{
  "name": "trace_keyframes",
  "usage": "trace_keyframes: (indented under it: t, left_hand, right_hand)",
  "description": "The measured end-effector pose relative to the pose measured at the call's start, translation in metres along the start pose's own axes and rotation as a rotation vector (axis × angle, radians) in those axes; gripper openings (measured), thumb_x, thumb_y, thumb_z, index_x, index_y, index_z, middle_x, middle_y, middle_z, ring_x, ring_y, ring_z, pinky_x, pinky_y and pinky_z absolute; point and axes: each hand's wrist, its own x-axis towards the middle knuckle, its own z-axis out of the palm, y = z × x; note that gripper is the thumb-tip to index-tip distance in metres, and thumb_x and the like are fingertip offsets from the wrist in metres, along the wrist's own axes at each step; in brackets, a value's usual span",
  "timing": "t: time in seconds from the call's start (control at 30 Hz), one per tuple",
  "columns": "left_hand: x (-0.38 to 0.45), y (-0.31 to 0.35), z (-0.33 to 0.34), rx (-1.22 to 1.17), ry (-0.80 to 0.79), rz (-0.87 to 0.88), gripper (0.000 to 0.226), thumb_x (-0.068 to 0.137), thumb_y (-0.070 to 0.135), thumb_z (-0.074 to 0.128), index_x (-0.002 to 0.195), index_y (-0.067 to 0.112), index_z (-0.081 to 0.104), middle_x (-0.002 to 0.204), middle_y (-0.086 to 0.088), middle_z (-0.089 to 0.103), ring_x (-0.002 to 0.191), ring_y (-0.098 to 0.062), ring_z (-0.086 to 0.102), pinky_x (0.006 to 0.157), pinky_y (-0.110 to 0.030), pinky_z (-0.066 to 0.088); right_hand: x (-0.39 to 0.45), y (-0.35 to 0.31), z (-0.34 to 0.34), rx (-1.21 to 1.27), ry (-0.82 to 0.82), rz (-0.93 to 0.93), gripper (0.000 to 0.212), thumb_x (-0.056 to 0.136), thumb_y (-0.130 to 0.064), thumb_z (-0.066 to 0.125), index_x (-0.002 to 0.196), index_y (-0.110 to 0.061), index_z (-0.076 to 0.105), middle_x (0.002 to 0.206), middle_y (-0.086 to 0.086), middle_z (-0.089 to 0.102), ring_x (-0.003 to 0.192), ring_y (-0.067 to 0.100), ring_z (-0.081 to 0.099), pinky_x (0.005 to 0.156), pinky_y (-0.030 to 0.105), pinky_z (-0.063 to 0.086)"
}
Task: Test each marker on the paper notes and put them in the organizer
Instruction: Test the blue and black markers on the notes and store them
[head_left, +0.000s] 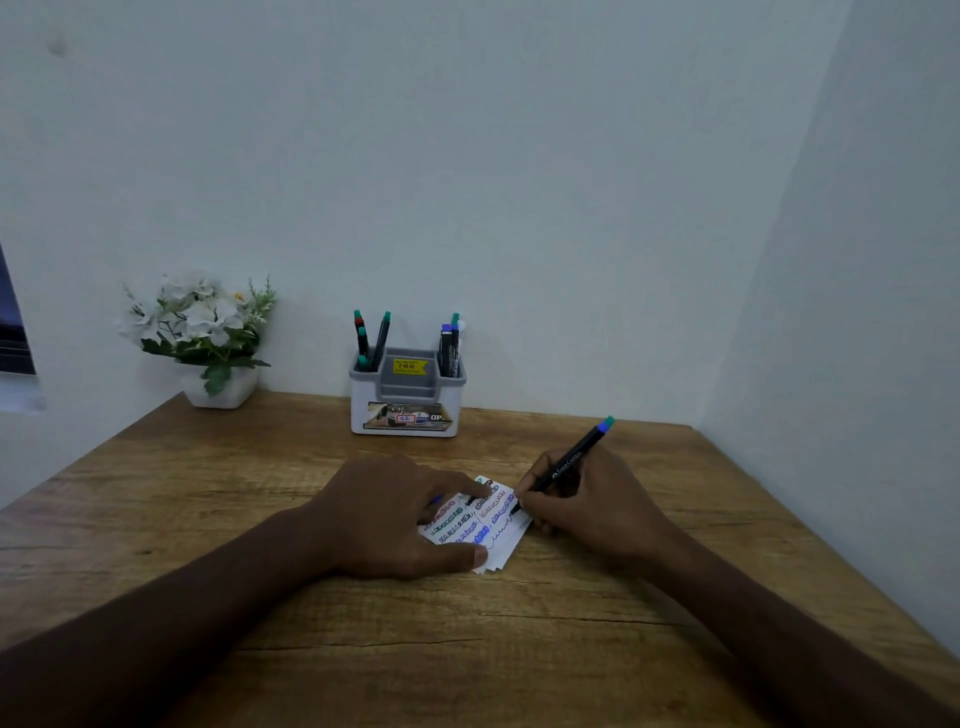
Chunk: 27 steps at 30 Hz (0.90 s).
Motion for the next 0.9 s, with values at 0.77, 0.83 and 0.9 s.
trace_keyframes:
  t: [0.77,0.83,0.9]
  left_hand:
    - [0.001,0.005,-0.001,-0.403,0.214,-0.239,0.062,0.098,0.047,0.066,0.149,0.034,0.034,0.117,0.0,0.071,0.067,0.01,0.058,0.061,-0.013,0.038]
    - [0.002,0.008,-0.001,-0.471,0.207,-0.246,0.046,0.107,0.031,0.054,0.149,0.027,0.037,0.137,0.0,0.064,0.09,0.01,0.058,0.071,-0.01,0.042]
    - [0.001,0.007,0.001,-0.495,0.162,-0.21,0.038,0.112,0.023,0.043,0.15,0.025,0.038,0.14,0.005,0.056,0.108,0.009,0.053,0.081,-0.006,0.042]
  right_hand:
    - [-0.001,0.0,-0.016,0.645,0.187,0.027,0.012,0.091,0.003,0.078,0.102,0.0,0.074,0.085,0.014,0.082,0.077,0.021,0.079,0.071,0.027,0.065]
    - [0.0,-0.001,-0.011,0.779,0.15,0.054,0.011,0.094,0.009,0.072,0.104,0.007,0.072,0.088,0.017,0.081,0.078,0.023,0.079,0.071,0.028,0.066]
    - [-0.001,-0.005,-0.007,0.882,0.126,0.079,0.013,0.098,0.012,0.06,0.103,0.011,0.072,0.09,0.02,0.081,0.078,0.023,0.08,0.07,0.027,0.066]
